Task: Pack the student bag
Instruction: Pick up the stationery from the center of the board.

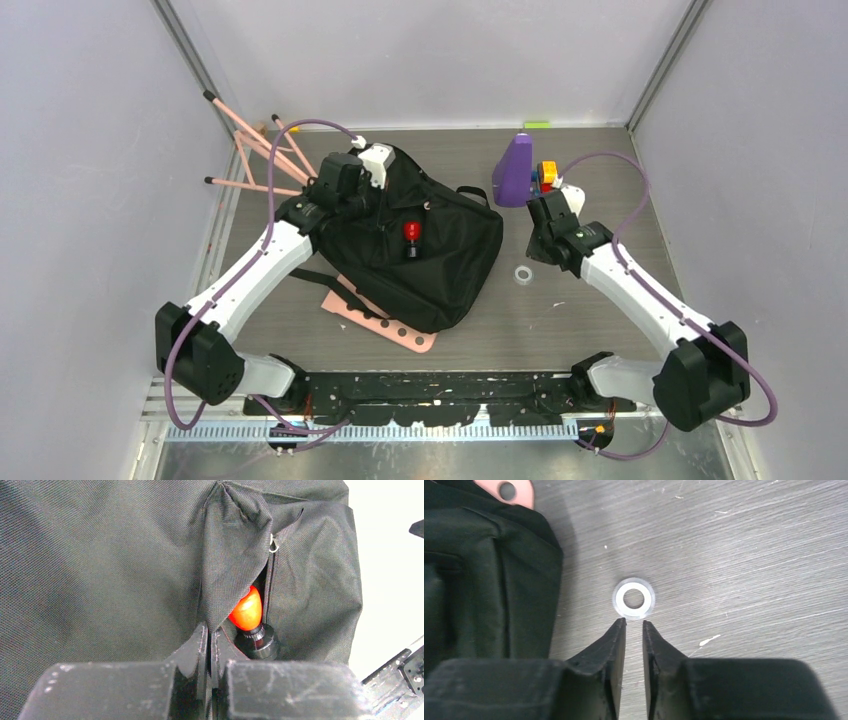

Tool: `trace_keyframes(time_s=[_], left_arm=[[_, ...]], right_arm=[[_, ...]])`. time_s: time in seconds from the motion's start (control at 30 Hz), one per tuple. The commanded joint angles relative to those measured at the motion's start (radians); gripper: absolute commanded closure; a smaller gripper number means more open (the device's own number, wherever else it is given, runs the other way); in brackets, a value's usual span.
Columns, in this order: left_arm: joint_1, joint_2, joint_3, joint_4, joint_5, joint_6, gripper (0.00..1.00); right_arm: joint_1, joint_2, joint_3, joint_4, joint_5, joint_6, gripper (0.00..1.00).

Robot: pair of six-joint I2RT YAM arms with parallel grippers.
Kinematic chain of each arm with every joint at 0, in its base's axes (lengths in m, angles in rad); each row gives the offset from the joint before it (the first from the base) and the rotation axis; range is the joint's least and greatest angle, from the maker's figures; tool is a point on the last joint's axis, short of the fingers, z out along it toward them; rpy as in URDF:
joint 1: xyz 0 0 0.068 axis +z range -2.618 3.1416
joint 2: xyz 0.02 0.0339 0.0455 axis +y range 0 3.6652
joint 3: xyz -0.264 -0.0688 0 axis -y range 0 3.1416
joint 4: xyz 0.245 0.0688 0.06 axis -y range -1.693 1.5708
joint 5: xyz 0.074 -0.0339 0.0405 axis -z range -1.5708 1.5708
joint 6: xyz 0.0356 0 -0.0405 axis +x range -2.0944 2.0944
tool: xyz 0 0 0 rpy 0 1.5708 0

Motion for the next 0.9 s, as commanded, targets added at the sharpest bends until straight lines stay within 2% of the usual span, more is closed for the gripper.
trace_keyframes(time_s=[0.0, 0.1, 0.23, 0.57, 0.87], left_arm=[[0.011, -0.059, 0.007, 0.0, -0.001, -0.003, 1.0], [0.011, -0.06, 0.007, 0.002, -0.001, -0.003, 1.0], [0.011, -0.061, 0.005, 0.0, -0.004, -0.001, 1.0], [0.011, -0.062, 0.006, -0.003, -0.014, 0.006, 1.0], [0.011, -0.058, 0.006, -0.003, -0.012, 0.004, 1.0]], right_arm=[[-0.015, 0.083, 0.015, -0.01, -0.017, -0.006, 0.71], [-0.024, 0.173, 0.007, 0.029, -0.038, -0.007, 0.6], [-0.044, 0.262, -0.004, 0.092, -0.085, -0.02, 0.55], [-0.101, 0.347, -0.045, 0.131, -0.149, -0.039, 0.54], [-0.109, 0.398, -0.046, 0.104, -0.159, -0.056, 0.64]])
